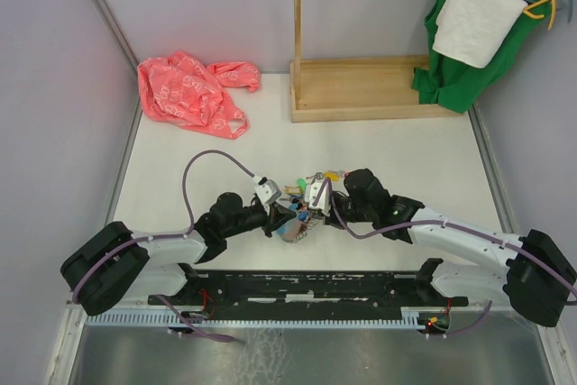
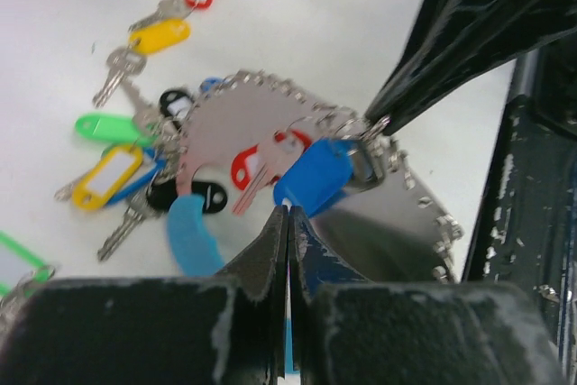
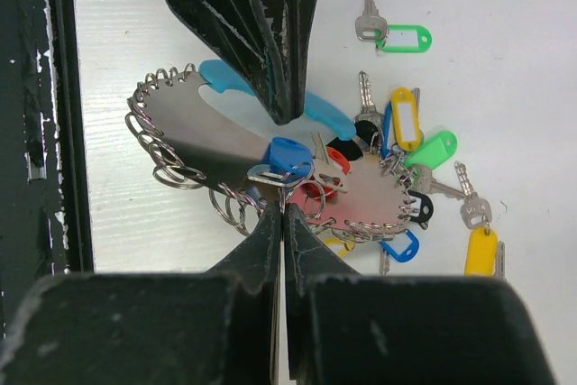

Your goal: Put the keys on the keyring

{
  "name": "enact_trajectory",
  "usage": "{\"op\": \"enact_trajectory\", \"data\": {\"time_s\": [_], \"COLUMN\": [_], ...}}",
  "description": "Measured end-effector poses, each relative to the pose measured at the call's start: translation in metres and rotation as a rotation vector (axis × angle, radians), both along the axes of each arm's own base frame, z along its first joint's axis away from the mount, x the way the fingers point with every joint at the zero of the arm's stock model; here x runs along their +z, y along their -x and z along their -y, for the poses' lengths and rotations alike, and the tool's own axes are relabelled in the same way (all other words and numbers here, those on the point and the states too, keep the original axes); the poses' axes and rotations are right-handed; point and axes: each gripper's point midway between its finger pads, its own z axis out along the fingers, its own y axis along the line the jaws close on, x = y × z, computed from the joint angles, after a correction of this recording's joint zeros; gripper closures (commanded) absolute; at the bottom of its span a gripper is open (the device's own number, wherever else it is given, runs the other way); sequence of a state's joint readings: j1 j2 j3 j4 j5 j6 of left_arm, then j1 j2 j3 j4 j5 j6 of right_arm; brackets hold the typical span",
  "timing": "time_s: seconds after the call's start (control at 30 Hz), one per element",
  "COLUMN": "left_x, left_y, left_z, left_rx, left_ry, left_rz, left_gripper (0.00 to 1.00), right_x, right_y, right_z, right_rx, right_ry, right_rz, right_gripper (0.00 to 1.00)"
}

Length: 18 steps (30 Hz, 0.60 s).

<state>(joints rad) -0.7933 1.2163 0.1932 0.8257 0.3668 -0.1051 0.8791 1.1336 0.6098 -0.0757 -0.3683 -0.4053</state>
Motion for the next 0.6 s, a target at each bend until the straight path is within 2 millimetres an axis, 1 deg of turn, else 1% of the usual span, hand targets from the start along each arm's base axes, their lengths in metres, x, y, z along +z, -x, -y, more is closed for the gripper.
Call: {"op": "enact_trajectory", "data": {"time_s": [0.13, 0.23, 0.33, 0.4, 0.47, 0.53, 0.6], "left_x": [-0.017, -0.021, -0.021, -0.019, -0.014, -0.006, -0.002], "left_y": [-0.001, 0.001, 0.002, 0.003, 0.007, 0.01, 0.011], "left_z": [-0.008, -0.01, -0.01, -0.009, -0.007, -0.005, -0.003], "left_rx": [0.036, 0.034, 0.032, 0.021, -0.011, -0.05, -0.079], "left_ry": [-0.055, -0.064, -0.064, -0.06, -0.051, -0.041, -0.042], "left_rz": [-0.06, -0.07, -0.07, -0.063, -0.036, 0.01, 0.05], "left_gripper": [0.97, 0.97, 0.89, 0.81, 0.75, 0.73, 0.68], "right_x": [-0.002, -0.002, -0.002, -0.003, -0.004, -0.005, -0.005], "right_y": [0.001, 0.001, 0.001, 0.002, 0.002, 0.003, 0.003], "right_z": [0.002, 0.002, 0.002, 0.003, 0.004, 0.004, 0.005], "right_rx": [-0.002, -0.001, 0.002, 0.005, 0.008, 0.014, 0.022], "right_ry": [0.001, 0.001, 0.001, 0.006, 0.013, 0.019, 0.023], "right_rz": [-0.003, -0.003, -0.004, -0.003, -0.003, 0.0, 0.006], "right_gripper": [0.99, 0.99, 0.99, 0.99, 0.99, 0.99, 0.99]}}
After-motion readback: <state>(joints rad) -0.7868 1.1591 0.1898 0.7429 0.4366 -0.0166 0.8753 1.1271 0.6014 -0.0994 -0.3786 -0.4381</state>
